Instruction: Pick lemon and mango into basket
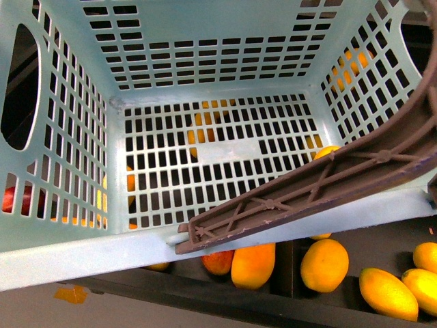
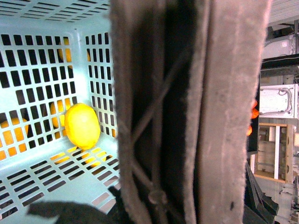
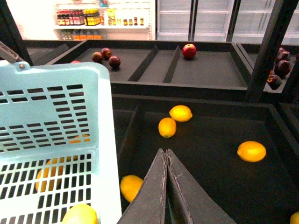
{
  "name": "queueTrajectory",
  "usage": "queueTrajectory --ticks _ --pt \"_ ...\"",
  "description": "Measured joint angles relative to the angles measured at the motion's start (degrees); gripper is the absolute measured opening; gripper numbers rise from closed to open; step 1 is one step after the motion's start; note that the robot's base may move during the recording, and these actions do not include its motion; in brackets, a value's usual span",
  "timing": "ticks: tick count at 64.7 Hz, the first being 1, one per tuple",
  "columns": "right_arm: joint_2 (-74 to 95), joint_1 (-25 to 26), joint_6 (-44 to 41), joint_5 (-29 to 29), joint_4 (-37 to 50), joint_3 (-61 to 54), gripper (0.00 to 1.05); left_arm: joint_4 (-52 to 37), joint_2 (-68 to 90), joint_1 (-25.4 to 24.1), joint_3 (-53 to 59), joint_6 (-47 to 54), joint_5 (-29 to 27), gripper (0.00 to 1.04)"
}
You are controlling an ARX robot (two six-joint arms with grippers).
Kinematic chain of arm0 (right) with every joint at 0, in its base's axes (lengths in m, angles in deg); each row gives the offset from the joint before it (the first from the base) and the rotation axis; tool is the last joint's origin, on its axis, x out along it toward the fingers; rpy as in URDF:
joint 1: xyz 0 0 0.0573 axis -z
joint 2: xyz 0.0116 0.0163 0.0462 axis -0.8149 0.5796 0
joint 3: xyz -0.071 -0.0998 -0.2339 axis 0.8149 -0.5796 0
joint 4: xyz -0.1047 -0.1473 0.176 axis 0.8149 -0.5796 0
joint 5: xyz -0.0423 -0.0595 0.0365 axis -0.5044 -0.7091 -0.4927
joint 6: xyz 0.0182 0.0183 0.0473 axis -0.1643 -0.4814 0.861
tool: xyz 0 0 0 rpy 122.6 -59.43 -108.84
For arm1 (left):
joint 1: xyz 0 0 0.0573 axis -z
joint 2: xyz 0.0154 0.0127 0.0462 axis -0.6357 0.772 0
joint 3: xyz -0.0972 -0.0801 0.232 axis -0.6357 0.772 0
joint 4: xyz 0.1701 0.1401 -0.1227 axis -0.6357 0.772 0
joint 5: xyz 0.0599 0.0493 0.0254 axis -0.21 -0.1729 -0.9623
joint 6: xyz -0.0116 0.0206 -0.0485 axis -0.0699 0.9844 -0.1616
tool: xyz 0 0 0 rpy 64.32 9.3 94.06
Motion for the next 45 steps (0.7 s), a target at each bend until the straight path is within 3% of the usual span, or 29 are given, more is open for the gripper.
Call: queueTrajectory --ticks 8,45 --pt "-3.54 0.02 -0.11 0.02 -1.95 -1.64 0.04 0.0 0.0 -0.02 0.0 0.0 -0.09 0.14" --pt "-4.39 0.07 -0.09 -0.22 -2.08 -1.95 0.97 0.0 0.0 0.42 -0.02 0.0 0.09 0.14"
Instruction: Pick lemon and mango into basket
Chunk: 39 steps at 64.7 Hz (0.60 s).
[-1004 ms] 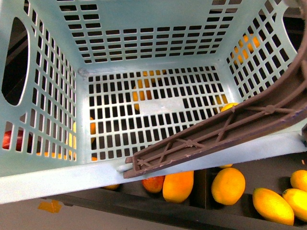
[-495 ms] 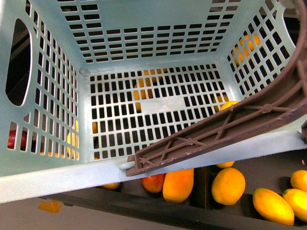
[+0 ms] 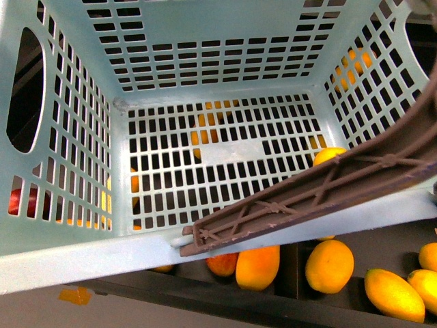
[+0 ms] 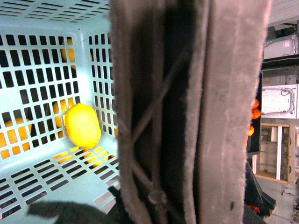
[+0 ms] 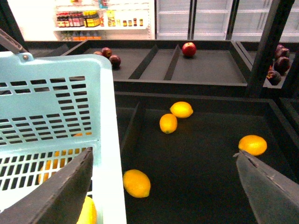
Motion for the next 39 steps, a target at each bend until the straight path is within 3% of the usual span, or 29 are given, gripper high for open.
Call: queueTrajectory --ticks 39 --pt "-0.02 0.09 -0.02 0.2 -0.2 -0.24 0.96 0.02 -0.17 -0.46 -0.2 0.09 -0.79 0.14"
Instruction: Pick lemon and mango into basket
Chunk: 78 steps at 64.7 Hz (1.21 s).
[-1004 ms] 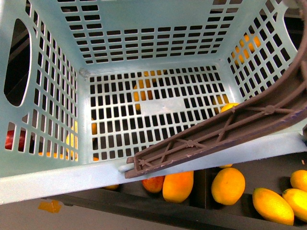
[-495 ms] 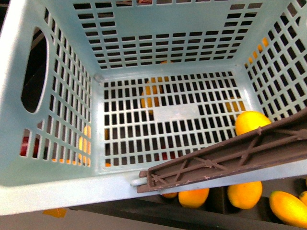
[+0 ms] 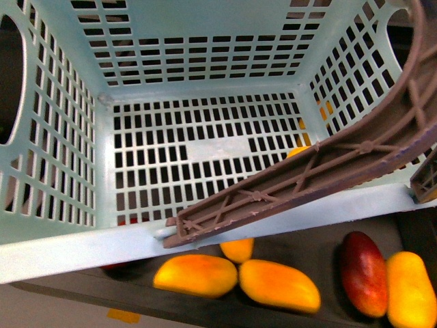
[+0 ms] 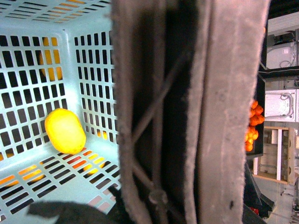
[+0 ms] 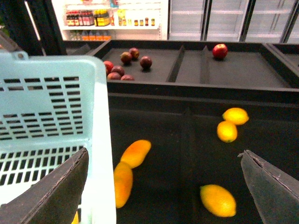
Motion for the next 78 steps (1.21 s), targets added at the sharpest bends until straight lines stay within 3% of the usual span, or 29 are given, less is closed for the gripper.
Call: queueTrajectory --ticks 52,53,54,56,59,64,78 --pt "-0.02 0.0 -0.02 0.44 0.0 -0.02 0.96 -0.02 -0.24 -0.79 -0.09 0.31 -0.61 0.14" --pt "0.46 -0.31 0.44 -0.52 -1.22 0.33 0.96 -0.02 -0.24 -0.76 -0.09 0.55 -0.59 0.14" --pt "2.08 -1.46 3.8 -6.8 -8.81 2.97 0.96 -0.02 -0.22 -0.68 -0.09 0.57 -0.59 0.14" --pt "4.66 -1.77 6.78 -12.07 -17.33 6.54 0.96 0.0 -0.17 -0.66 -0.07 0.57 -0.35 0.14" --pt "9.68 0.42 11.43 -18.12 -28.5 11.39 0.96 0.0 -0.17 -0.61 -0.07 0.13 -0.13 0.14" --pt "15.74 4.92 12.72 -16.37 -32.15 12.59 0.96 0.0 -0.2 -0.31 -0.07 0.22 0.46 0.14" --pt "40.61 20.52 6.4 -1.18 -13.49 14.82 0.96 -0.02 -0.17 0.04 -0.07 0.0 0.98 0.14"
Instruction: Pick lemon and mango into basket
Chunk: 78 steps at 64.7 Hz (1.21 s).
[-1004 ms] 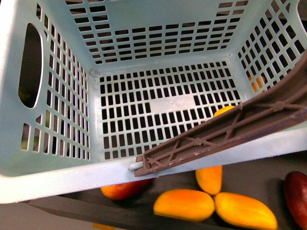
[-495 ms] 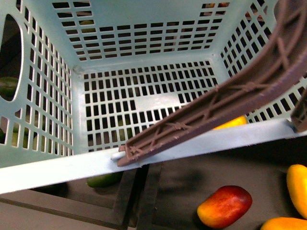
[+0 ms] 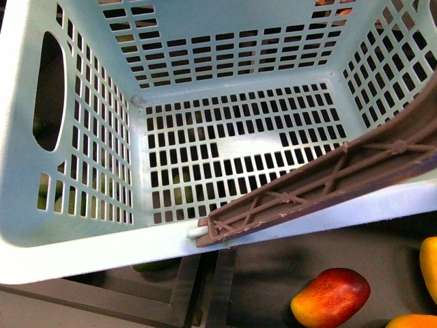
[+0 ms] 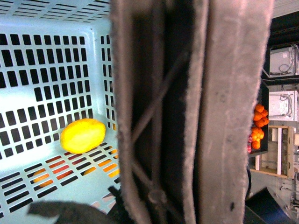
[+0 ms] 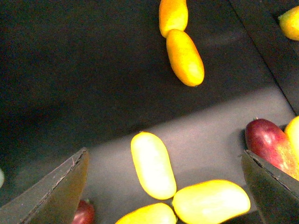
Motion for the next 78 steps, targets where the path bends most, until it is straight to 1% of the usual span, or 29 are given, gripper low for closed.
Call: queueTrajectory --ticks 5,10,19,32,50,78 --pt "10.27 2.19 -3.54 1.22 6.29 1.97 0.96 0.0 0.0 0.07 -0.02 -0.11 0.11 0.14" --pt "18.32 2.64 -7.32 2.56 9.55 3.69 0.96 0.0 0.0 0.07 -0.02 -0.2 -0.04 0.14" --pt "30.82 2.4 -13.86 5.38 11.82 6.51 0.96 0.0 0.0 0.02 -0.02 0.0 -0.66 0.14" --pt "41.53 2.1 -19.61 5.51 13.22 10.03 0.96 0.0 0.0 0.0 0.0 0.0 -0.26 0.14" --pt "52.22 1.14 -22.51 5.49 13.68 14.69 0.96 0.0 0.0 0.0 0.0 0.0 -0.15 0.14" --pt "63.21 -2.73 -21.49 5.7 13.81 22.08 0.96 0.0 0.0 0.0 0.0 0.0 -0.17 0.14"
